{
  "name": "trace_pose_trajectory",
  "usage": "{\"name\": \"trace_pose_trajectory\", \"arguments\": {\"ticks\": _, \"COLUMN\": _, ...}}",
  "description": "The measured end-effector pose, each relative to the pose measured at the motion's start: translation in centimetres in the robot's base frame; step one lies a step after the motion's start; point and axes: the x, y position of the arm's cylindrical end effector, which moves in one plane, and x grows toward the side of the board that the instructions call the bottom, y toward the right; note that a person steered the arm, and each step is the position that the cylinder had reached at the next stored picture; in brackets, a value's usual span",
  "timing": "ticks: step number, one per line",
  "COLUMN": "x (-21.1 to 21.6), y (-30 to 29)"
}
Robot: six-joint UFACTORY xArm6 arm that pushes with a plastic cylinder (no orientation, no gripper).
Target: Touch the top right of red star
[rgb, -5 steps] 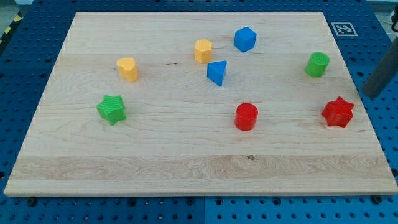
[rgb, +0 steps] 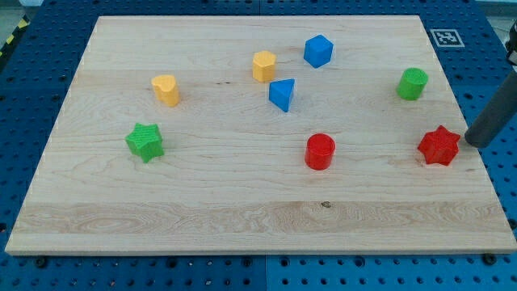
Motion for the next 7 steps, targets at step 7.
{"name": "trace_pose_trajectory", "arguments": {"ticks": 7, "x": 1.4, "y": -5.1}}
